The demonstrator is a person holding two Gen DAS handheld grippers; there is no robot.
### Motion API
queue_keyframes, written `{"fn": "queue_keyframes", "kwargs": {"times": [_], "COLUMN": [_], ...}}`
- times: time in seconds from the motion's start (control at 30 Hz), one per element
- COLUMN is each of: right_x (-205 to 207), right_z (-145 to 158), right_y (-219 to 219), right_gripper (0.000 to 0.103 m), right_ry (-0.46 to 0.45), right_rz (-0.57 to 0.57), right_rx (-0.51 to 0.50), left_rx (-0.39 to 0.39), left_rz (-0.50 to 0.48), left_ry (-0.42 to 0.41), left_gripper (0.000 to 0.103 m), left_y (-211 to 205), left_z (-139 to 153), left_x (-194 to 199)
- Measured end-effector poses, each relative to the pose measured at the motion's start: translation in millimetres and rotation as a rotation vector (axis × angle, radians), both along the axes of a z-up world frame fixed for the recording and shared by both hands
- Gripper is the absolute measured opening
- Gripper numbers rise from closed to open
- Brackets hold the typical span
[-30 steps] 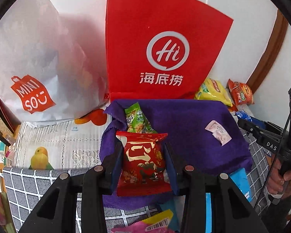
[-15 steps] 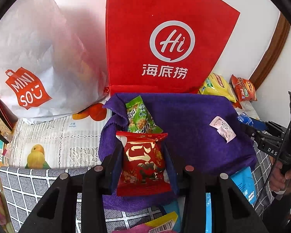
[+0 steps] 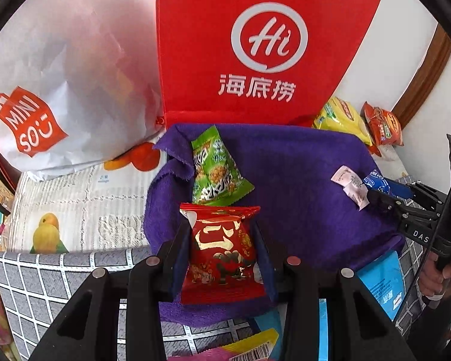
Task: Organize snacks
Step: 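Open the left tool over the towel while the right tool releases the blue packet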
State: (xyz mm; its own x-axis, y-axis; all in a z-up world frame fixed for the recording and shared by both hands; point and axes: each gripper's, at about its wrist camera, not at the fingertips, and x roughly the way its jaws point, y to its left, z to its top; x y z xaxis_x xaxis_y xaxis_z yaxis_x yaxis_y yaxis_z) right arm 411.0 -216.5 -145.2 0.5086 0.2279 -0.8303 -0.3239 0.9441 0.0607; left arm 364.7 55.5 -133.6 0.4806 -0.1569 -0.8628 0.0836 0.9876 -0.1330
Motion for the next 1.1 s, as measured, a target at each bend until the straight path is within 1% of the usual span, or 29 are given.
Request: {"fn": "queue_keyframes", "kwargs": {"times": [0.17,0.5,0.6,0.67,0.7,0.73,0.8,0.83,0.87,0.93,1.03,1.1], "right_x": [3.1,1.8,-1.2,-5.6,-7.8,-9.0,-12.2,-12.8,-14.6,-20.1,-27.3,-33.1], "right_z": [-4.2,-4.5,2.3,11.0,16.0,19.3,28.1,30.4,33.9,40.8,48.0,50.5], "right_y": [-1.6,0.4,-0.3,-0.2,-0.5,-1.0,-1.9,-1.7,-1.5,0.2,4.5,6.3], "right_gripper": [0.046,0.048,0.055,0.062,0.064,0.066,0.067,0.072,0.074,0.075,0.081,0.081], "right_ry": [0.016,0.015,-0.009,-0.043,-0.060,-0.070,-0.090,-0.092,-0.101,-0.128,-0.133,-0.128], "right_rz": [-0.007,0.004,0.004,0.004,-0.002,-0.008,-0.030,-0.040,-0.058,-0.082,-0.111,-0.135], "right_rx": [-0.003,-0.019,-0.013,-0.012,-0.009,-0.006,0.004,0.005,0.004,-0.007,-0.042,-0.064], "left_rx": [0.003,0.011,0.011,0.005,-0.002,-0.009,-0.021,-0.020,-0.015,-0.004,-0.001,-0.002], "left_rz": [-0.009,-0.025,-0.031,-0.038,-0.043,-0.047,-0.057,-0.063,-0.069,-0.079,-0.087,-0.089], "left_ry": [0.019,0.043,0.040,0.039,0.041,0.044,0.037,0.028,0.020,-0.001,-0.033,-0.055], "left_gripper": [0.039,0.040,0.040,0.040,0.042,0.049,0.054,0.055,0.055,0.060,0.060,0.060], "left_y": [-3.5,-9.6,-10.5,-12.0,-12.6,-12.9,-14.1,-15.4,-17.3,-20.6,-23.3,-23.9], "left_z": [-5.7,-12.0,-10.9,-9.9,-9.1,-8.0,-4.0,-0.8,2.6,10.4,23.1,30.5], "left_x": [0.4,1.5,0.3,-0.2,-0.4,-1.0,-3.3,-5.2,-7.0,-11.1,-18.0,-22.2]}}
